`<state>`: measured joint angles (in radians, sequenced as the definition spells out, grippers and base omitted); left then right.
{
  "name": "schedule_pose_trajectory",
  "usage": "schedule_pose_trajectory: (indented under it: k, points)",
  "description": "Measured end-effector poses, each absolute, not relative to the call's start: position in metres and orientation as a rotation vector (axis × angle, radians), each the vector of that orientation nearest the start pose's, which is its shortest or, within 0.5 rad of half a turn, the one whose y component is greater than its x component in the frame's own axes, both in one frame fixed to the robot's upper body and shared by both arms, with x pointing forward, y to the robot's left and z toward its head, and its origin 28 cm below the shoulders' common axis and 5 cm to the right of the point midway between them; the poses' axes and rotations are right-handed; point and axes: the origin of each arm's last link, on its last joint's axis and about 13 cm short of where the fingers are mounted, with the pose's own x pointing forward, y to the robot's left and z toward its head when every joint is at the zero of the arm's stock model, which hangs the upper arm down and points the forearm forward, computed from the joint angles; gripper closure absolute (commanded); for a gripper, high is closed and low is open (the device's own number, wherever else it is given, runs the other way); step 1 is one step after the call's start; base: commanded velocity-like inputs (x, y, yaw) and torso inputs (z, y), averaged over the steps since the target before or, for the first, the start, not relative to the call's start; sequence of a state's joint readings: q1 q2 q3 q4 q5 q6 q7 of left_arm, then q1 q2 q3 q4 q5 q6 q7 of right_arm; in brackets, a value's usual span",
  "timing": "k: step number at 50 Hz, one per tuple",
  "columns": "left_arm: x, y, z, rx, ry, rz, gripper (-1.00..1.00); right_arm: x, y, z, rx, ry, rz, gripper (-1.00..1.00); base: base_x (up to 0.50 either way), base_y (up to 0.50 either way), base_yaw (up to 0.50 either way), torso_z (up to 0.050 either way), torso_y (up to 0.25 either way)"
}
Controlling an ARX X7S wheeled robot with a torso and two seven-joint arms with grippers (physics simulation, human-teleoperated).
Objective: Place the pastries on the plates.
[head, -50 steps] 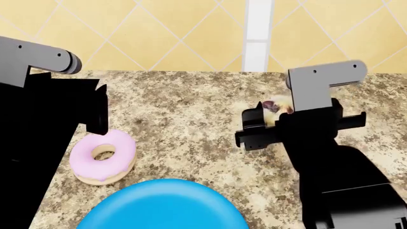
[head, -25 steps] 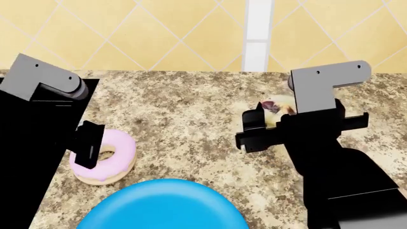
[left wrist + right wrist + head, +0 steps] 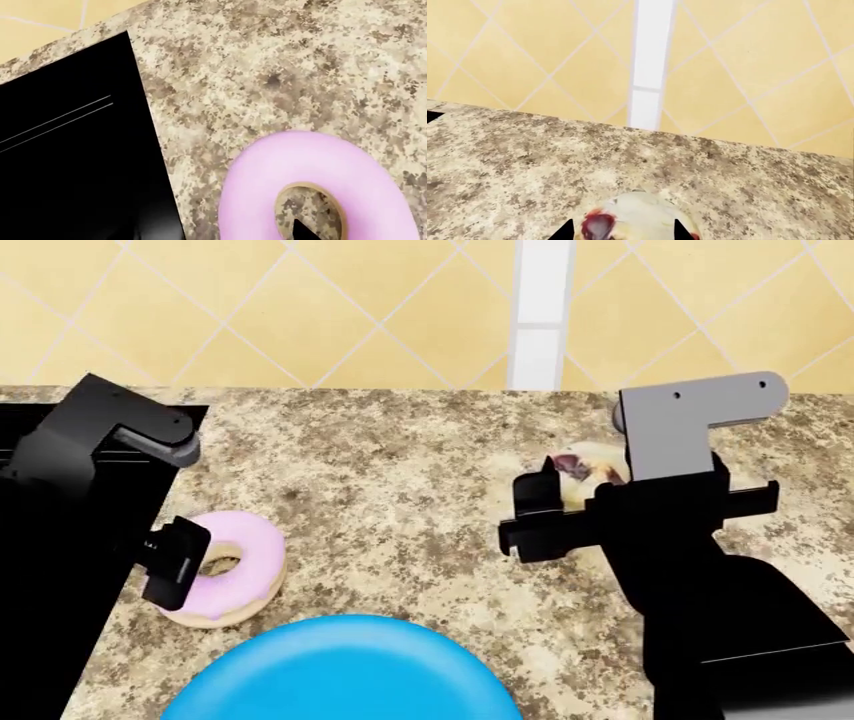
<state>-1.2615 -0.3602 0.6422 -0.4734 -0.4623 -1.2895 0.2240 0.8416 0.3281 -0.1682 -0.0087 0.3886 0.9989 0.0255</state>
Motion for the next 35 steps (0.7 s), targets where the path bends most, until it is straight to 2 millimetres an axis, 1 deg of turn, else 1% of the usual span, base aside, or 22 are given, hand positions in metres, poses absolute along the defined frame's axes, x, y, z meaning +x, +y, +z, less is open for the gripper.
schedule_pose_trajectory:
  k: [4,5,13,21,27,35]
  points:
    - [0.369,0.260,0.220,0.308,0.751,-0.283,-1.00,0.332,-0.146,0.192,-0.093,0.207,0.120,1.00,0.00,0.00,0.00,0.000,0.000]
    - [0.370,0.260,0.220,0.307,0.753,-0.285,1.00,0.332,-0.146,0.192,-0.093,0.207,0.120,1.00,0.00,0.00,0.00,0.000,0.000]
    - [0.372,0.256,0.218,0.288,0.767,-0.337,1.00,0.332,-0.147,0.191,-0.092,0.208,0.120,1.00,0.00,0.00,0.00,0.000,0.000]
    - [0.374,0.256,0.220,0.303,0.755,-0.317,1.00,0.332,-0.147,0.191,-0.091,0.209,0.121,1.00,0.00,0.00,0.00,0.000,0.000]
    - [0.373,0.260,0.231,0.308,0.709,-0.271,1.00,0.330,-0.147,0.195,-0.097,0.201,0.125,1.00,0.00,0.00,0.00,0.000,0.000]
    - [0.369,0.268,0.253,0.293,0.620,-0.209,1.00,0.320,-0.142,0.209,-0.117,0.173,0.155,1.00,0.00,0.00,0.00,0.000,0.000]
